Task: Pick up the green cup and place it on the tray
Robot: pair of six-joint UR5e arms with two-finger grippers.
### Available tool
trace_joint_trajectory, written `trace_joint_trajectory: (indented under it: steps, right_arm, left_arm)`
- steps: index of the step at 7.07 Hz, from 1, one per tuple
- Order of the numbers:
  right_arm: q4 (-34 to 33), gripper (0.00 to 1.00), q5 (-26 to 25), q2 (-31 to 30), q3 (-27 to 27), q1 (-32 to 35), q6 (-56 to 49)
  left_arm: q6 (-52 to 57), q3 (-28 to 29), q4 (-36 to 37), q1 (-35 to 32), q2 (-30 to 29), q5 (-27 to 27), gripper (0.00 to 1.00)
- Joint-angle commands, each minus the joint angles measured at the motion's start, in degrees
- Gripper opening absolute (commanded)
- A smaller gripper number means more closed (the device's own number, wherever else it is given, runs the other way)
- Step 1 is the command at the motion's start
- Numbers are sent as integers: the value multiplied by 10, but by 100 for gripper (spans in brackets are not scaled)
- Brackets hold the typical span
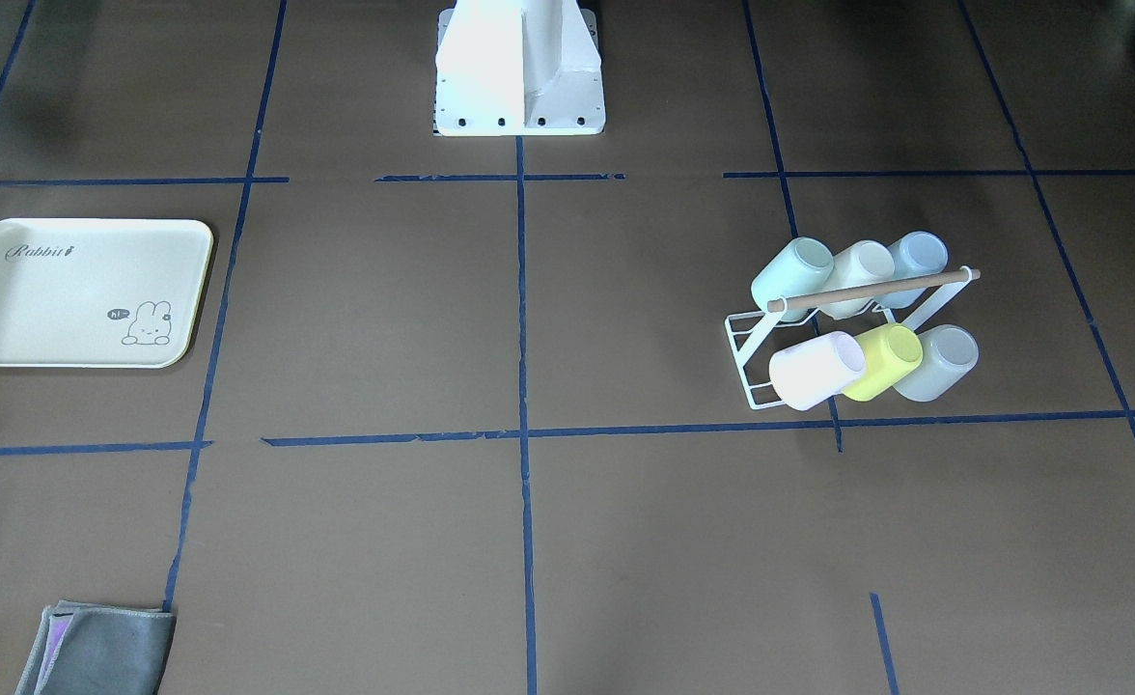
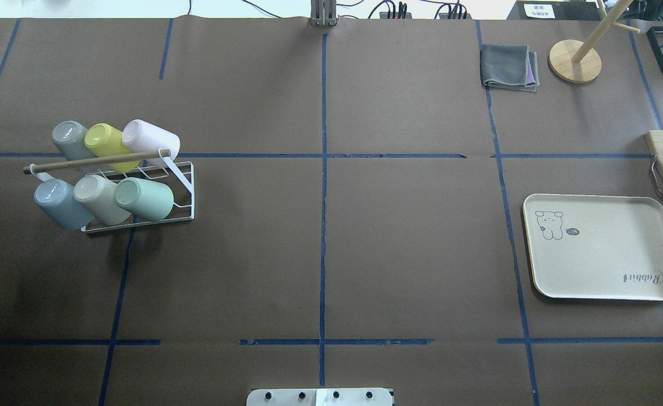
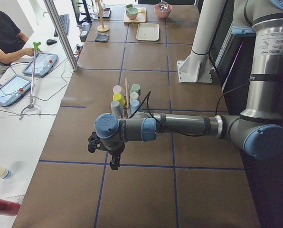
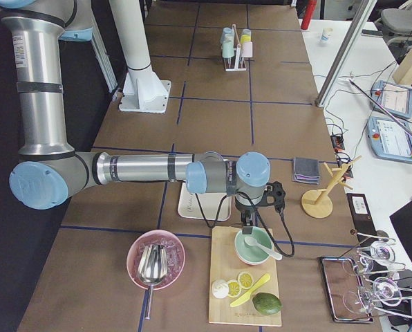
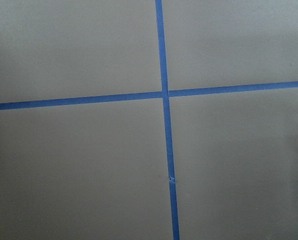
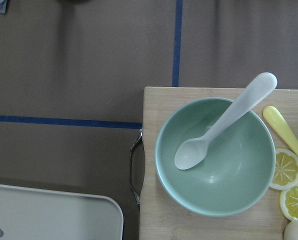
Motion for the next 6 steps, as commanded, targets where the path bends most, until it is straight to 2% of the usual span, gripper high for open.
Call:
trace_joint_trajectory:
  steps: [1, 2, 3, 4, 6]
  right_arm:
    - [14, 100, 8, -4, 12, -45, 101]
    - [95, 100, -4, -54, 23, -74, 138]
    - [191, 100, -11, -71, 24, -91, 231]
    - [291, 100, -20, -109, 24, -137, 308]
    - [363, 100, -52, -152, 22, -196, 371]
  left_arm:
    - [-10, -13, 0, 0, 1, 0, 100]
    - [-14, -22, 0, 0, 4, 1, 100]
    - [-14, -27, 0, 0, 6, 1, 100]
    - [-15, -28, 0, 0, 6, 1, 100]
    - [-15, -29, 0, 0, 6, 1, 100]
